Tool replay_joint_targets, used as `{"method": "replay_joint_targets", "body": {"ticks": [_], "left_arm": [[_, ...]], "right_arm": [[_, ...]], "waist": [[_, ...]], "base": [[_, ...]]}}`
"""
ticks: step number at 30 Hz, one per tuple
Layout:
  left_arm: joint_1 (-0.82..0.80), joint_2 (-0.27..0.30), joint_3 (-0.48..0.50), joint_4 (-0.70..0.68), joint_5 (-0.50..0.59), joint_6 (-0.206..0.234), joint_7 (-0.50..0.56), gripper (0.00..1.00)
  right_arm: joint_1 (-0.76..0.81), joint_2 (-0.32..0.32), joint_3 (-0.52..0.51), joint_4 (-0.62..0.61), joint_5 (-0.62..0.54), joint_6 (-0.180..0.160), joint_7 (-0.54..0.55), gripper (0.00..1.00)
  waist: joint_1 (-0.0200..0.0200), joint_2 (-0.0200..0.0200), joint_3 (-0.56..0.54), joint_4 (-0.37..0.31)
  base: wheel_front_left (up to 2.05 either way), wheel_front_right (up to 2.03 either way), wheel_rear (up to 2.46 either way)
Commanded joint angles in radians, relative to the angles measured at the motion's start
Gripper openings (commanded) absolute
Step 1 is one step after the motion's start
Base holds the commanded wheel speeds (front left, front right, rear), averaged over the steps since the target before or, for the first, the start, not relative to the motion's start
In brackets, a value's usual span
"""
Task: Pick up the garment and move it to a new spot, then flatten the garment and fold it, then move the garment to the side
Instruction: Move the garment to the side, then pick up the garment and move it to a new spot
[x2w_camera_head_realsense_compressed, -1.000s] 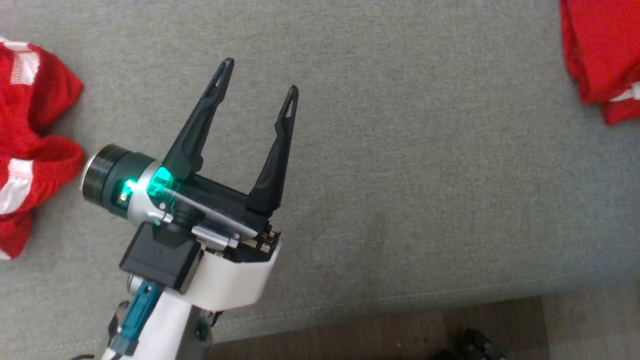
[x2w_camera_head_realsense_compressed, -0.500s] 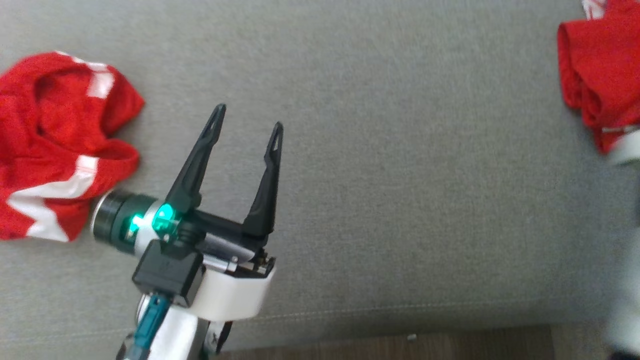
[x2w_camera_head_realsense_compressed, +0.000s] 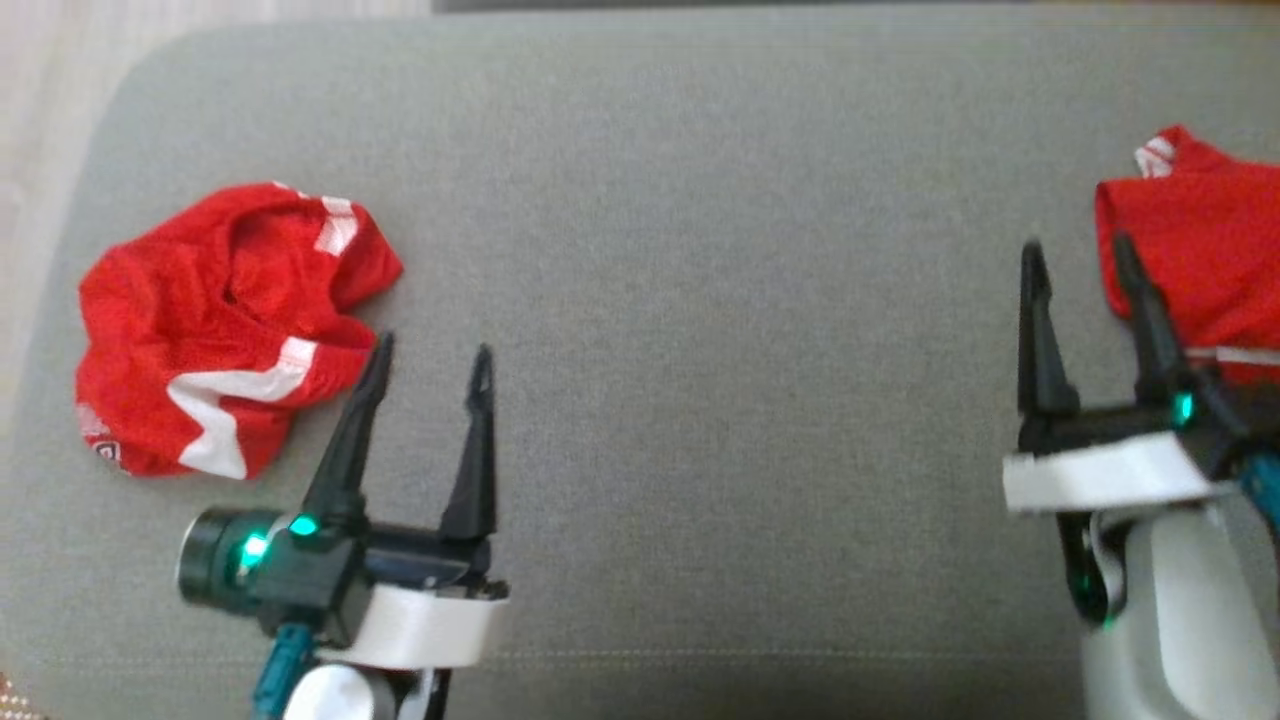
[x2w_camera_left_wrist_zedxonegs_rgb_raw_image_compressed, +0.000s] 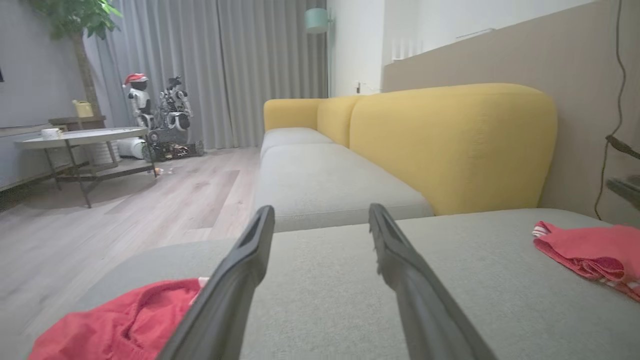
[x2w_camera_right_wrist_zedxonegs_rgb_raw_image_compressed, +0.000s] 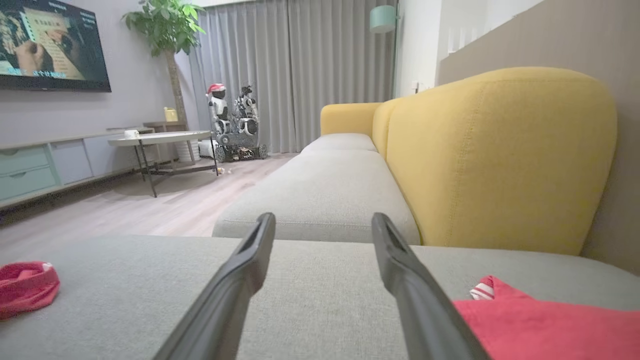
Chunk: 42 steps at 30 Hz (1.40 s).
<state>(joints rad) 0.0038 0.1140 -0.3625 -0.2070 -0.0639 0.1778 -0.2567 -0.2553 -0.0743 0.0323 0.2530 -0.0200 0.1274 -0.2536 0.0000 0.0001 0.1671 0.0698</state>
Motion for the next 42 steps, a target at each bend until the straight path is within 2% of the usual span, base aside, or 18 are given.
{"method": "replay_joint_targets", "body": {"ticks": [1,5,8,12,15,24,42], "left_arm": [[-0.006,-0.004,0.052,-0.025,-0.004,0.013,-0.005,1.00],[0.029,-0.002,0.075,-0.031,0.022,0.025,-0.005,1.00],[0.043,0.008,0.068,-0.068,0.050,0.019,-0.005,1.00],[0.078,0.014,0.064,-0.091,0.069,0.035,-0.005,1.00],[0.108,0.001,0.076,-0.069,0.035,0.045,-0.005,1.00],[0.143,-0.015,0.126,0.029,0.014,-0.012,-0.005,1.00],[0.141,-0.042,0.154,0.051,0.032,-0.044,-0.005,1.00]], "right_arm": [[0.022,0.009,0.033,-0.046,0.019,0.003,-0.008,1.00],[0.098,0.017,0.075,-0.076,0.053,0.003,-0.008,1.00],[0.151,0.020,0.093,-0.063,0.067,0.003,-0.008,1.00],[0.199,0.022,0.112,-0.047,0.076,0.003,-0.008,1.00],[0.221,0.023,0.133,-0.039,0.084,0.003,-0.008,1.00],[0.247,0.024,0.154,-0.037,0.085,0.003,-0.008,1.00],[0.267,0.024,0.148,-0.053,0.086,0.003,-0.008,1.00]], "waist": [[0.0000,-0.0001,-0.044,0.007],[0.0000,-0.0001,-0.087,0.003],[0.0000,-0.0001,-0.109,-0.002],[0.0000,-0.0001,-0.132,-0.005],[0.0000,-0.0001,-0.140,-0.010],[0.0000,-0.0001,-0.154,-0.023],[0.0000,-0.0001,-0.152,-0.011]], "base": [[0.00,0.00,0.00],[0.00,0.00,0.00],[0.00,0.00,0.00],[0.00,0.00,0.00],[0.00,0.00,0.00],[0.00,0.00,0.00],[0.00,0.00,0.00]]}}
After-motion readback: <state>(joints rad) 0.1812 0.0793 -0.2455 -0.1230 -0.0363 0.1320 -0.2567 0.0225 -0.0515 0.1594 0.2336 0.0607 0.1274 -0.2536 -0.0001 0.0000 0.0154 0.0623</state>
